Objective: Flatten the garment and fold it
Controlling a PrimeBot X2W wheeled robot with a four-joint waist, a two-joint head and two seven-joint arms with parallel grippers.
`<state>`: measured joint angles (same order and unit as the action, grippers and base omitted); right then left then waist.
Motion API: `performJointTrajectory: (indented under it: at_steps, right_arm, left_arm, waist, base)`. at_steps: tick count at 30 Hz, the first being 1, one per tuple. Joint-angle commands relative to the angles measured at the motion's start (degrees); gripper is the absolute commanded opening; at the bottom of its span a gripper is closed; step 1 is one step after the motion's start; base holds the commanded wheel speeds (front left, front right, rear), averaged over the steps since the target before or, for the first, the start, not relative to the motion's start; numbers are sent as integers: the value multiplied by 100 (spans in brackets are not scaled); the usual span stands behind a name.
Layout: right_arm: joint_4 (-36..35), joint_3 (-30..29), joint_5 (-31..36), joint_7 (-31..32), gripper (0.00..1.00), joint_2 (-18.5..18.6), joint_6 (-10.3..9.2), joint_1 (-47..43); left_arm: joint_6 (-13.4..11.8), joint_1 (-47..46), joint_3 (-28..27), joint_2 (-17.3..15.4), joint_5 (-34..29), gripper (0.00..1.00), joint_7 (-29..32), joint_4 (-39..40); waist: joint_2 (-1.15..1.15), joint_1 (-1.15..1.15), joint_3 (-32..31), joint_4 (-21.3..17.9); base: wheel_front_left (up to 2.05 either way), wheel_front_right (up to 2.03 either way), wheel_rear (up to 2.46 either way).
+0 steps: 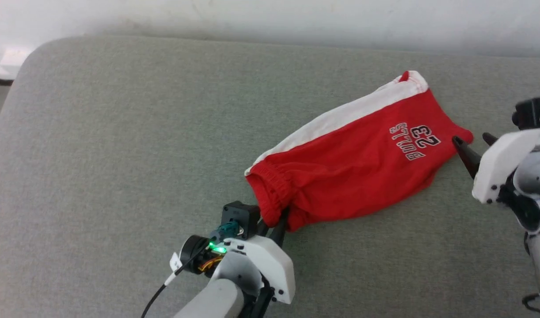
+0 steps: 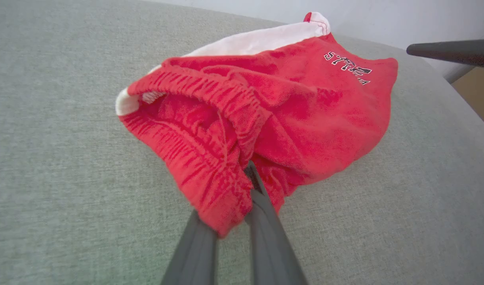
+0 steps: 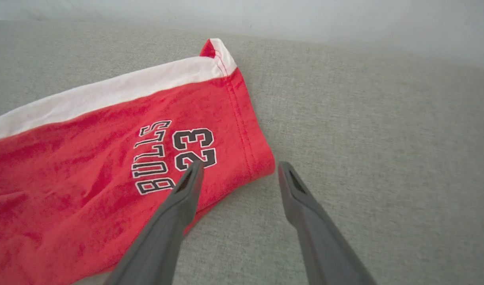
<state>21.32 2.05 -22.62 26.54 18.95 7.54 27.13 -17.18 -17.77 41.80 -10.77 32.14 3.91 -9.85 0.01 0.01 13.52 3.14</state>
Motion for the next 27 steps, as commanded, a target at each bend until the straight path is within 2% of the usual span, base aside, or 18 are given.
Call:
performJointTrajectory:
  at_steps: [1, 4, 8, 16, 17, 18, 19, 27]
  right_arm:
    - [181, -3, -19, 127, 100, -30, -5, 174]
    - [830, -50, 90, 454, 100, -33, -5, 578]
    - [1539, -26, 434, 581, 100, 20, -5, 891]
    - [2244, 277, 321, 409, 100, -71, -5, 1033]
    - [2293, 369, 289, 409, 46, -64, -5, 1022]
    - [2335, 462, 276, 396, 5, -39, -5, 1011]
    - [2370, 550, 267, 368, 0, -6, -5, 1001]
    - [2561, 575, -193, -209, 0, 81, -5, 925]
  left_arm:
    - [37, -98, 30, 26, -50, 0, -50, 32]
    - [74, -141, 114, 93, -86, 0, -88, 35]
    - [125, -177, 224, 165, -124, 0, -125, -16]
    - [182, -229, 327, 218, -140, 0, -160, -121]
    - [184, -235, 330, 218, -138, 0, -164, -135]
    - [186, -240, 330, 217, -134, 0, -168, -150]
    - [189, -243, 330, 215, -129, 0, -172, -167]
    - [181, -179, 230, 93, -68, 0, -318, -281]
  waist:
    - [-1, -1, 171, 222]
    - [-1, -1, 219, 338]
    - [-1, -1, 255, 459]
    - [-1, -1, 344, 539]
    - [-1, -1, 351, 537]
    - [-1, -1, 354, 531]
    - [-1, -1, 348, 522]
    - [-1, -1, 11, 357]
  base:
    - [0, 0, 0]
    - [0, 0, 0]
    - [0, 0, 0]
    - [0, 0, 0]
    - [0, 0, 0]
    - [0, 0, 0]
    - [0, 0, 0]
    - [0, 0, 0]
